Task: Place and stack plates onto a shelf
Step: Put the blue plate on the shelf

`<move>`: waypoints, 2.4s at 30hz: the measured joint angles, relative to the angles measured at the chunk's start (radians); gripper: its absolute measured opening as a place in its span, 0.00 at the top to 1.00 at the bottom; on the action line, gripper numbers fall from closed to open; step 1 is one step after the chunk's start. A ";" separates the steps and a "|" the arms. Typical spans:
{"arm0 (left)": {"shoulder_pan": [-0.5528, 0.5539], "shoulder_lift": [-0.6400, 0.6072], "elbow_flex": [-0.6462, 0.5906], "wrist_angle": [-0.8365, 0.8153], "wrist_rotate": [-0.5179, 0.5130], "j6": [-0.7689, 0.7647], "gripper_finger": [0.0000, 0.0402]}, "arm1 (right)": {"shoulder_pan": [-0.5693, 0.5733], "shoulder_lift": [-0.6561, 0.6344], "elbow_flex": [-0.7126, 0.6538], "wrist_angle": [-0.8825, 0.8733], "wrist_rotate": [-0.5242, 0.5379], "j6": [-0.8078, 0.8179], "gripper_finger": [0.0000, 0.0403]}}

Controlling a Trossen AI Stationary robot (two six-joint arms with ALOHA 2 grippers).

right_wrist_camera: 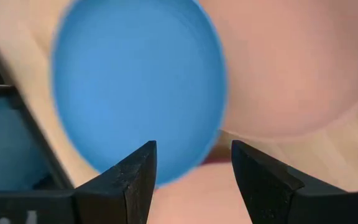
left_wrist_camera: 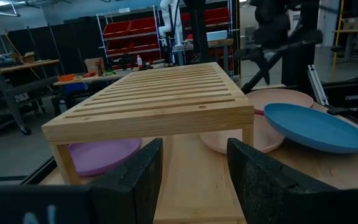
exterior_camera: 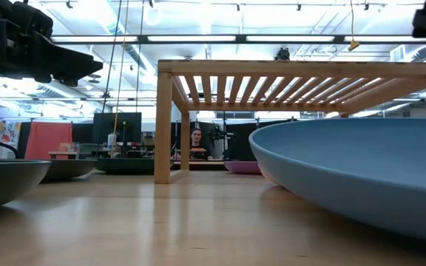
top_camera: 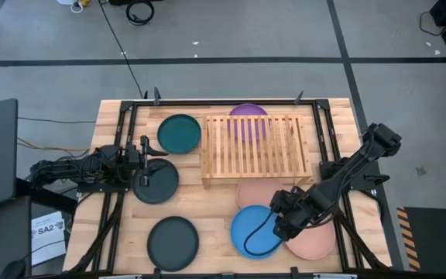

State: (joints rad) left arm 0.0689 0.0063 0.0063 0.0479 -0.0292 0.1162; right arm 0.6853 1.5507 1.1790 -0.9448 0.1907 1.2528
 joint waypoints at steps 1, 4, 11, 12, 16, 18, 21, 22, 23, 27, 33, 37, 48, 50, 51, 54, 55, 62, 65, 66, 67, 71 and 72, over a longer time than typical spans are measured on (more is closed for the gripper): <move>0.000 0.000 0.000 0.000 0.000 0.000 0.54 | 0.000 0.004 0.000 -0.014 -0.006 0.013 0.47; 0.000 0.000 0.000 0.000 0.000 0.000 0.54 | 0.000 0.019 0.000 -0.049 -0.012 0.058 0.47; 0.000 0.000 0.000 -0.003 0.000 0.000 0.54 | 0.000 0.050 0.000 -0.058 -0.020 0.091 0.47; 0.000 0.000 0.000 -0.002 0.000 0.000 0.54 | 0.000 0.059 0.000 -0.058 -0.021 0.091 0.47; 0.000 0.000 0.000 -0.001 0.000 0.000 0.54 | 0.000 0.100 0.000 -0.057 -0.034 0.090 0.47; 0.000 0.000 0.000 -0.001 0.000 0.000 0.54 | 0.000 0.122 0.000 -0.056 -0.035 0.091 0.47; 0.000 0.000 0.000 -0.001 0.000 0.000 0.54 | 0.000 0.153 0.000 -0.054 -0.036 0.091 0.47; 0.000 0.000 0.000 -0.001 0.000 0.000 0.54 | 0.000 0.161 0.000 -0.053 -0.036 0.091 0.47; 0.000 0.000 0.000 -0.001 0.000 0.000 0.54 | 0.000 0.168 0.000 -0.052 -0.036 0.091 0.47; 0.000 0.000 0.000 -0.001 0.000 0.000 0.54 | 0.000 0.184 -0.001 -0.051 -0.040 0.091 0.47; 0.000 0.000 0.000 0.000 0.000 0.000 0.54 | -0.001 0.181 -0.001 -0.043 -0.036 0.117 0.47; 0.000 0.000 0.000 0.000 0.000 0.000 0.54 | -0.001 0.182 -0.001 -0.033 -0.036 0.138 0.47; 0.000 0.000 0.000 0.000 0.000 0.000 0.54 | -0.001 0.182 -0.052 0.055 -0.034 0.170 0.50; 0.000 0.000 0.000 0.000 0.000 0.000 0.54 | -0.001 0.182 -0.053 0.065 -0.031 0.170 0.52; 0.000 0.000 0.000 0.000 0.000 0.000 0.54 | -0.001 0.182 -0.053 0.066 -0.031 0.170 0.54; 0.000 0.000 0.000 0.000 0.000 0.000 0.54 | -0.001 0.182 -0.053 0.062 -0.031 0.169 0.60; 0.000 0.000 0.000 0.000 0.000 0.000 0.54 | -0.001 0.182 -0.053 0.061 -0.031 0.169 0.62; 0.000 0.000 0.000 0.000 0.000 0.000 0.54 | -0.001 0.182 -0.053 0.061 -0.030 0.169 0.79; 0.000 0.000 0.000 0.000 0.000 0.000 0.54 | -0.001 0.182 -0.053 0.061 -0.030 0.168 0.85; 0.000 0.000 0.000 0.000 0.000 0.000 0.54 | -0.001 0.182 -0.053 0.061 -0.030 0.168 0.87; 0.000 0.000 0.000 0.000 0.000 0.000 0.54 | -0.001 0.182 -0.053 0.061 -0.029 0.169 0.89; 0.000 0.000 0.000 0.000 0.000 0.000 0.54 | -0.002 0.182 -0.052 0.066 -0.028 0.169 0.95; 0.000 0.000 0.000 0.000 0.000 0.000 0.54 | -0.002 0.182 -0.052 0.066 -0.028 0.169 0.96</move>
State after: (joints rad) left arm 0.0685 0.0063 0.0065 0.0483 -0.0292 0.1161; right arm 0.6838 1.7325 1.1271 -0.8787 0.1627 1.4216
